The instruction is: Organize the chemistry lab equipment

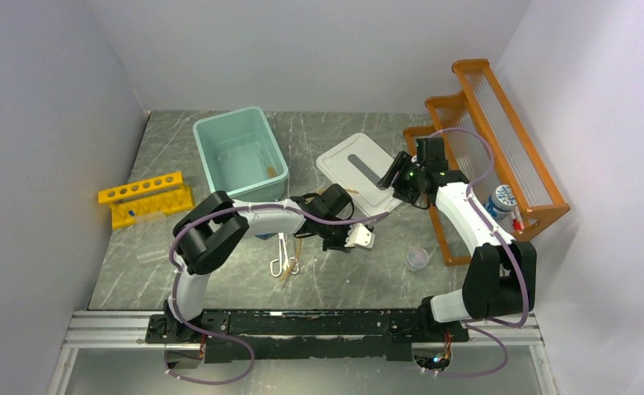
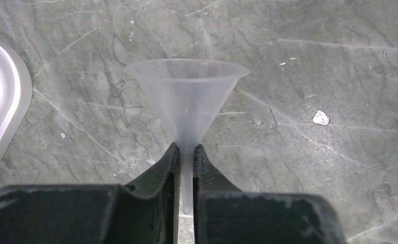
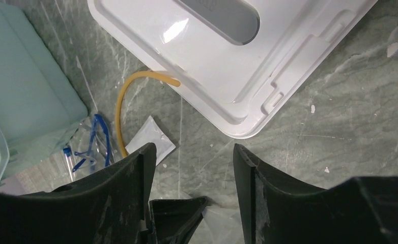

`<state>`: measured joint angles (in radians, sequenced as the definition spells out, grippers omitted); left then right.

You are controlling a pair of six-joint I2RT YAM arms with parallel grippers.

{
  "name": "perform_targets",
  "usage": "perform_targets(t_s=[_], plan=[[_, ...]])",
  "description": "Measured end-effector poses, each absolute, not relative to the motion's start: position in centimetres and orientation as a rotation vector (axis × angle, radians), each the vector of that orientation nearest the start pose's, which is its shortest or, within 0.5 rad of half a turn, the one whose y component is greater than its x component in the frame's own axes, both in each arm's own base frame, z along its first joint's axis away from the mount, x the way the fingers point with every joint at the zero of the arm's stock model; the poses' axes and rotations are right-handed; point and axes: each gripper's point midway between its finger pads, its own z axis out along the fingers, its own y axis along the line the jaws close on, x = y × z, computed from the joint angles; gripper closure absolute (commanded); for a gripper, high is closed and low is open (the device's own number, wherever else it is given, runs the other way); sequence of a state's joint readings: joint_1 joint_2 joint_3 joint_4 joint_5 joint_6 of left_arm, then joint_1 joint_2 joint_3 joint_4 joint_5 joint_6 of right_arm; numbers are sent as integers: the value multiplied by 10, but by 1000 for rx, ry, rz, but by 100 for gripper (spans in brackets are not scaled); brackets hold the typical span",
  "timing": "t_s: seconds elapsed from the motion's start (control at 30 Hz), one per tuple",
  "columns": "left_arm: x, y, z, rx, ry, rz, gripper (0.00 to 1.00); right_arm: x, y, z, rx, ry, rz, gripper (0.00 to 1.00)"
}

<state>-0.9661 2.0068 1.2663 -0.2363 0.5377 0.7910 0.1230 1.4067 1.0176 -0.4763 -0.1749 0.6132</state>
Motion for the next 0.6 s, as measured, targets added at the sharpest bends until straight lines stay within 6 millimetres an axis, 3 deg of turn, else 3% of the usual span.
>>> perform_targets(t_s=[0.2, 0.3, 0.47, 0.6], plan=[[212, -415, 18, 2056, 1446, -727, 95, 350, 96, 130, 539, 2430, 531, 40], [211, -410, 30, 2040, 1476, -725, 95, 351, 97, 132, 536, 2423, 535, 40], [228, -406, 92, 1871, 1483, -731, 95, 358, 98, 142, 523, 2395, 549, 41], [262, -389, 160, 1633, 1485, -692, 95, 369, 100, 160, 506, 2346, 565, 41]])
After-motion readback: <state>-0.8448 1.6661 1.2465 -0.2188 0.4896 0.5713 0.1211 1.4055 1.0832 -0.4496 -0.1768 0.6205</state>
